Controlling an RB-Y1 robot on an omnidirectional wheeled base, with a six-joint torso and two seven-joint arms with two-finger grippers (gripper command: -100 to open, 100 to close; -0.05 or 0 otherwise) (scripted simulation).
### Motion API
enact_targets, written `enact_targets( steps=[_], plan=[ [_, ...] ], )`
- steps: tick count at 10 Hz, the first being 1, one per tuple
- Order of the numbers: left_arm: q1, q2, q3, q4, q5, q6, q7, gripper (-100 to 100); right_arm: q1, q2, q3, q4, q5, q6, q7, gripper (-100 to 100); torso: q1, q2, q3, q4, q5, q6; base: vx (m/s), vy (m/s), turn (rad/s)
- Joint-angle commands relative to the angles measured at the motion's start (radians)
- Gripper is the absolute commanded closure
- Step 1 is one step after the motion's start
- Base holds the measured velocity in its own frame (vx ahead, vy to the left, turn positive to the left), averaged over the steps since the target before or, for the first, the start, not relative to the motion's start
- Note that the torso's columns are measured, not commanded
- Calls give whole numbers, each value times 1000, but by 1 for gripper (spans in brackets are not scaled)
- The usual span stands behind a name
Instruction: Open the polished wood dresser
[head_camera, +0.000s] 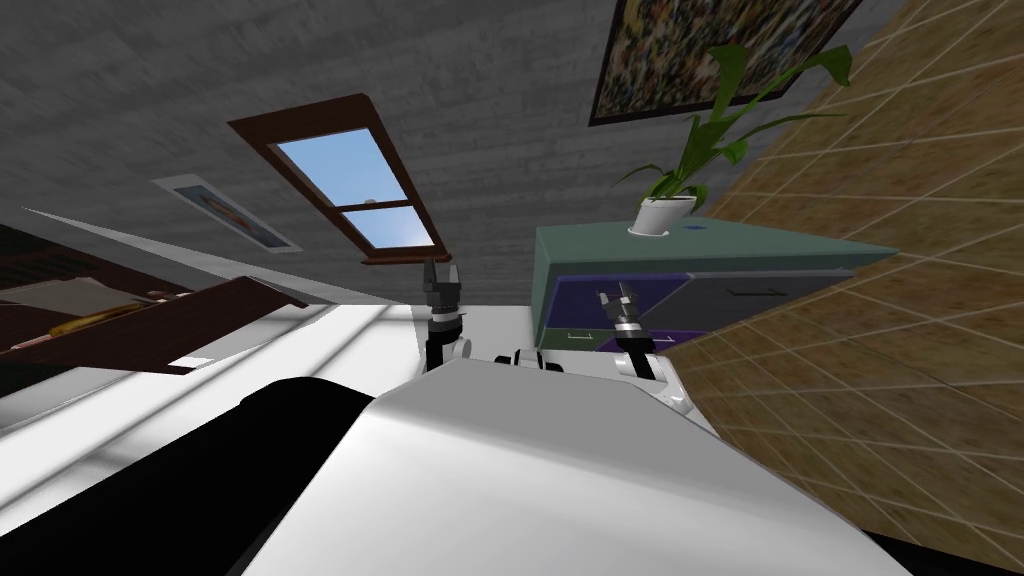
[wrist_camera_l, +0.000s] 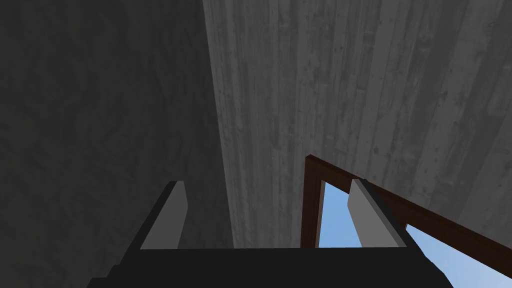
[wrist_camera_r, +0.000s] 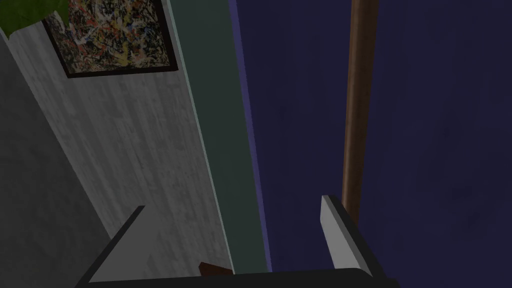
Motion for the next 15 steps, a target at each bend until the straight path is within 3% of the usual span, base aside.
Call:
enact_targets(
  steps=[1, 5, 10, 12, 15],
  plan=[
    [0, 0, 0, 0, 0, 0, 0, 0, 14, 2, -3, 33, 21, 10, 57, -100, 0, -1, 0, -1, -1, 0, -5, 9, 40],
    [0, 0, 0, 0, 0, 0, 0, 0, 14, -1, -9, 52, 35, 10, 95, -100, -2, -2, 0, -2, -2, 0, -3, 6, 16],
    [0, 0, 0, 0, 0, 0, 0, 0, 13, -22, -28, 112, 80, 12, 215, -100, -3, -1, 0, -3, -3, 1, -7, 10, 42],
    [0, 0, 0, 0, 0, 0, 0, 0, 4, -23, -28, 92, 75, 3, 210, -100, -3, -1, 0, -1, -2, 2, -6, 7, 12],
    [0, 0, 0, 0, 0, 0, 0, 0, -23, -71, -33, 67, 82, 55, 174, -100, 3, 0, 0, 3, 2, -2, 23, 44, 20]
  ],
)
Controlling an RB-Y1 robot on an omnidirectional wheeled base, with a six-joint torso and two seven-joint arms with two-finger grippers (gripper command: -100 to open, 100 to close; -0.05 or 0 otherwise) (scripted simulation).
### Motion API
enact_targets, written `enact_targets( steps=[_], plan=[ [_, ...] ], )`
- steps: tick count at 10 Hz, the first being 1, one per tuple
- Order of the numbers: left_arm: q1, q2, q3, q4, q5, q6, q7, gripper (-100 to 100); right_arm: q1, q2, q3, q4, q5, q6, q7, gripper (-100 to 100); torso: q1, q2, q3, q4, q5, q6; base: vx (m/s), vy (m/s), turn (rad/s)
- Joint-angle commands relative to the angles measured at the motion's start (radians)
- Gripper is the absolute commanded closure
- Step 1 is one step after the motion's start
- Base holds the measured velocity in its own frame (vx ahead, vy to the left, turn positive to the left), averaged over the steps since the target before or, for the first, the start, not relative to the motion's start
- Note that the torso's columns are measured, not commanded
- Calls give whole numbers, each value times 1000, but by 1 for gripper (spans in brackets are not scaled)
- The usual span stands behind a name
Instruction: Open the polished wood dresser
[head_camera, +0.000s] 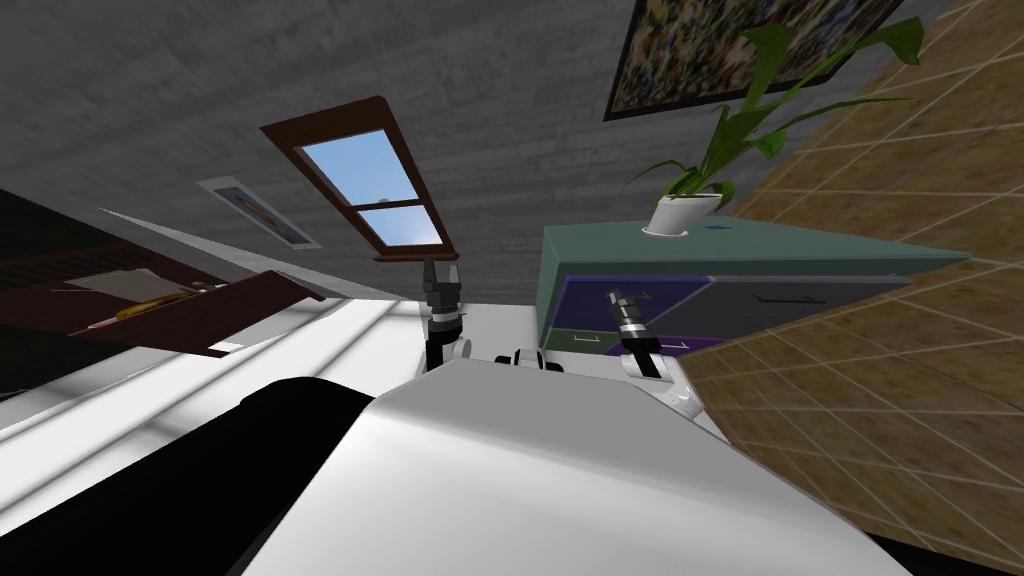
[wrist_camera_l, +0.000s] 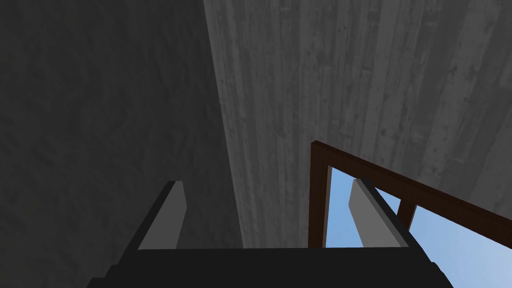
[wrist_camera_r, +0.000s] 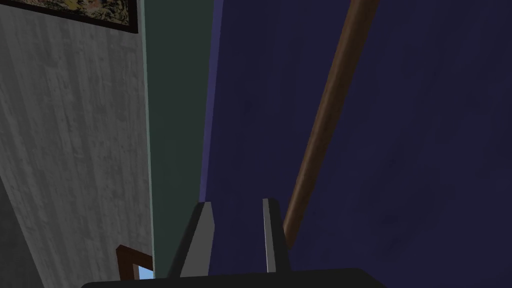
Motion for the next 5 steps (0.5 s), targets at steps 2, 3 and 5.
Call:
enact_targets(
  steps=[2, 3, 5],
  plan=[
    [0, 0, 0, 0, 0, 0, 0, 0, 14, 14, 2, 12, -1, -7, 8, 100, -5, -8, -5, -3, -2, -3, -16, -1, -17],
    [0, 0, 0, 0, 0, 0, 0, 0, 19, 24, 3, 17, -2, -19, 17, 100, -5, -3, -3, 0, -1, 0, -21, -55, -6],
    [0, 0, 0, 0, 0, 0, 0, 0, 15, 4, 4, 4, -8, -1, -23, -100, 3, 9, 5, 6, 3, 3, -5, -17, 14]
  ],
)
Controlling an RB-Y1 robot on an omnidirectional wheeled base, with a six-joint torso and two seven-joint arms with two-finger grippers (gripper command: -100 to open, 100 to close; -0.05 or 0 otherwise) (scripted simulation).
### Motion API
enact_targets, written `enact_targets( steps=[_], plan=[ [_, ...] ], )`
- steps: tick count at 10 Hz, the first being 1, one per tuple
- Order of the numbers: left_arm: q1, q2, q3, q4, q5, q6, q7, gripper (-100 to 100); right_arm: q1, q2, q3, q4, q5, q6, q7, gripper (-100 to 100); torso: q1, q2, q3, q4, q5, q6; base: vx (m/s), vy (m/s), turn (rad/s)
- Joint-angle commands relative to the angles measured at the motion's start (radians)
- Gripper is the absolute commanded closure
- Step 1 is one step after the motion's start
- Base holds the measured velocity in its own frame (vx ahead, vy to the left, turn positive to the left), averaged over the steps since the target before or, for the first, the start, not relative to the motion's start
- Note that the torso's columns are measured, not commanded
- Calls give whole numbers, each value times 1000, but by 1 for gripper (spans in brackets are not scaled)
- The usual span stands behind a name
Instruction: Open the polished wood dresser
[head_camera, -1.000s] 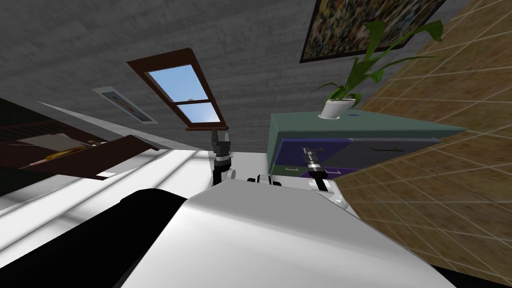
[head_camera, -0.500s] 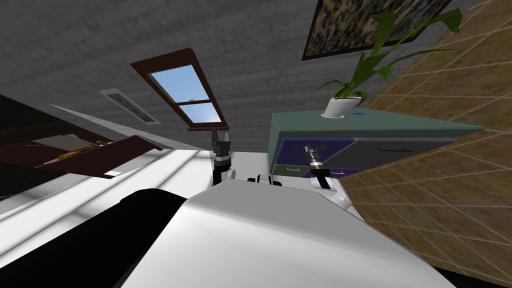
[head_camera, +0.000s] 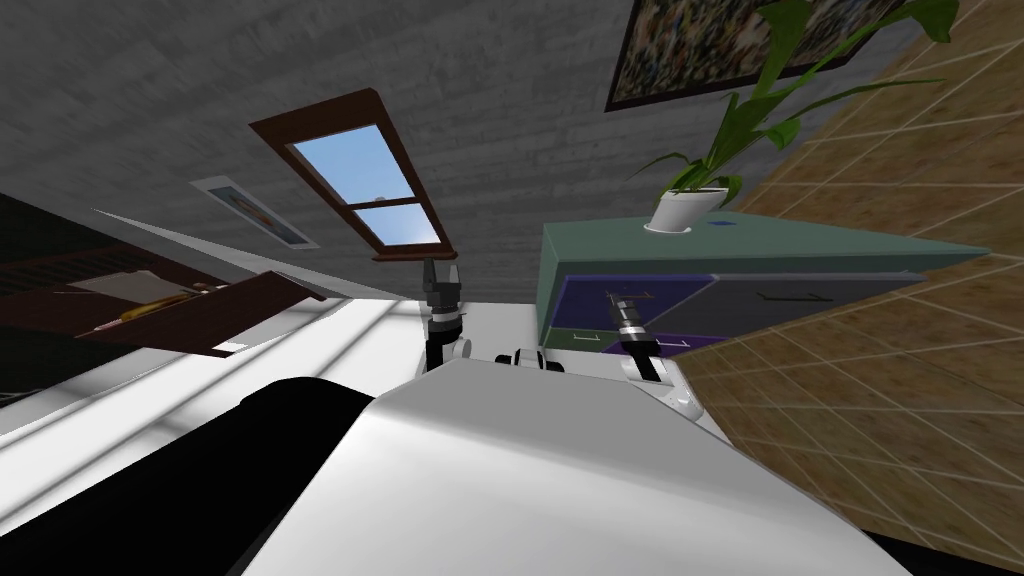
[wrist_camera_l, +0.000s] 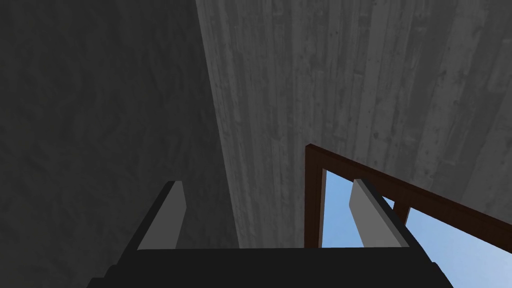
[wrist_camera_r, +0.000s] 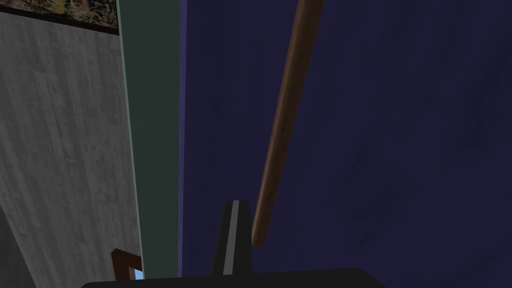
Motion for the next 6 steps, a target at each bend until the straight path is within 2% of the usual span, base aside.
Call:
enact_targets(
  steps=[1, 6],
  plan=[
    [0, 0, 0, 0, 0, 0, 0, 0, -9, -12, 3, 10, -6, 18, -41, -100, 0, 1, 0, 0, 0, 0, -24, -3, 12],
    [0, 0, 0, 0, 0, 0, 0, 0, -30, -38, 9, 30, -18, 57, -128, -100, -10, -10, -5, -9, -7, 2, -29, -6, 11]
  ],
)
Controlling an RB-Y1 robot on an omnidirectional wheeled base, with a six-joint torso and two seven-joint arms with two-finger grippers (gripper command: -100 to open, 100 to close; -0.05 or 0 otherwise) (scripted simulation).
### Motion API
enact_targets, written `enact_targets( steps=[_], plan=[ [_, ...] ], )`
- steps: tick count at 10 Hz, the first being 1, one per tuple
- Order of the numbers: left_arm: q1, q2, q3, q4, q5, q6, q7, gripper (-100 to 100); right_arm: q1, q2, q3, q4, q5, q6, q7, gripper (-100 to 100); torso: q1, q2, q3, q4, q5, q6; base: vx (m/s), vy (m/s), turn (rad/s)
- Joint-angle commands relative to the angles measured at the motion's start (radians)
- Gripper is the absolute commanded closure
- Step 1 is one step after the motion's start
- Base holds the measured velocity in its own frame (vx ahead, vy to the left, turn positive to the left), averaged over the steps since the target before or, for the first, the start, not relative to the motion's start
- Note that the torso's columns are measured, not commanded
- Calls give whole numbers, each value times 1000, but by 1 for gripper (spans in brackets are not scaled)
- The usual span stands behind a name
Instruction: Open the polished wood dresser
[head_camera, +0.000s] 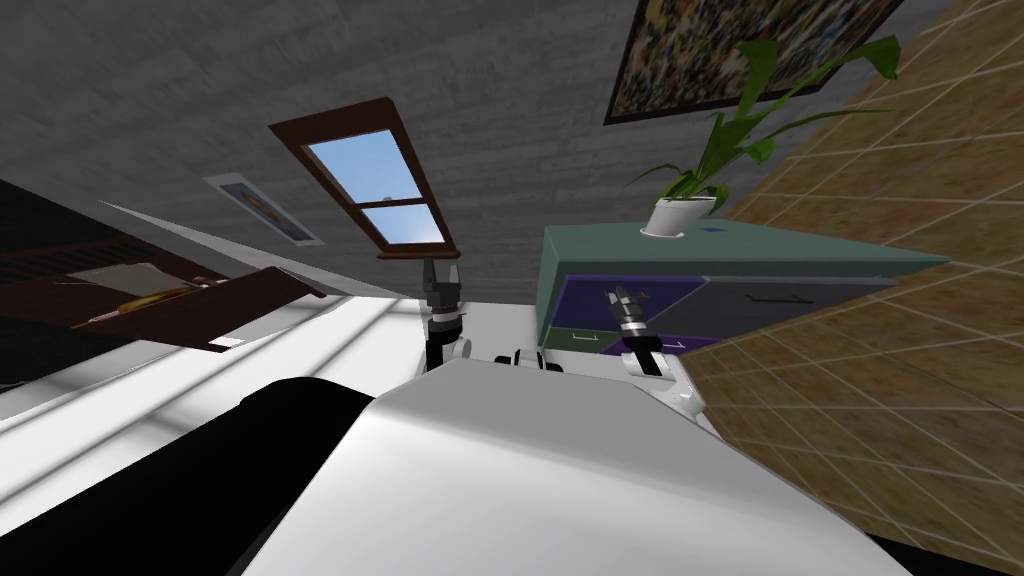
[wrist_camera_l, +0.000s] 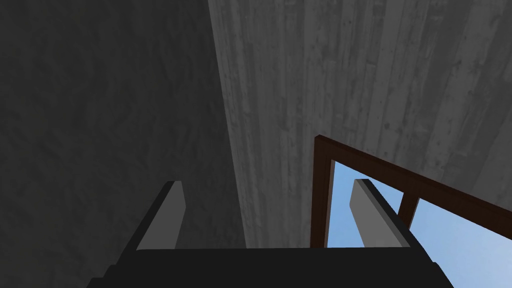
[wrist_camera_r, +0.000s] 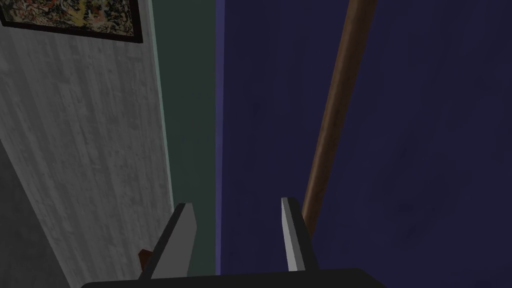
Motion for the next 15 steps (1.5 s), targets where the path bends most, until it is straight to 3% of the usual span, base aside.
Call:
enact_targets(
  steps=[1, 5, 6, 7, 10, 11, 12, 15],
  plan=[
    [0, 0, 0, 0, 0, 0, 0, 0, -3, -11, 4, 30, -4, 31, -49, -100, -1, -2, -1, -1, -1, 0, -31, -11, 20],
    [0, 0, 0, 0, 0, 0, 0, 0, -19, -31, 9, 45, -13, 61, -114, -100, -4, 0, 0, -1, -1, 3, -25, -5, 14],
    [0, 0, 0, 0, 0, 0, 0, 0, -32, -24, 8, 36, -14, 35, -101, -100, -4, 0, 0, -1, -1, 3, -14, 6, 8],
    [0, 0, 0, 0, 0, 0, 0, 0, -54, -56, 7, 21, -11, 65, -124, -100, -2, 0, 0, 0, 0, 1, 10, 40, 50],
    [0, 0, 0, 0, 0, 0, 0, 0, -70, -86, 7, 11, -7, 97, -145, -100, 5, -9, -6, 2, 3, -8, 11, 50, 39],
    [0, 0, 0, 0, 0, 0, 0, 0, -68, -81, 6, 5, -9, 87, -141, -100, 6, -8, -6, 3, 4, -9, -13, 19, 0],
    [0, 0, 0, 0, 0, 0, 0, 0, -67, -80, 7, 13, -8, 91, -141, 100, 6, -6, -4, 3, 4, -10, 4, -8, -30],
    [0, 0, 0, 0, 0, 0, 0, 0, -38, -25, 7, 31, -16, 32, -103, 100, 9, 13, 7, 12, 8, -2, 3, -59, -46]
  ],
)
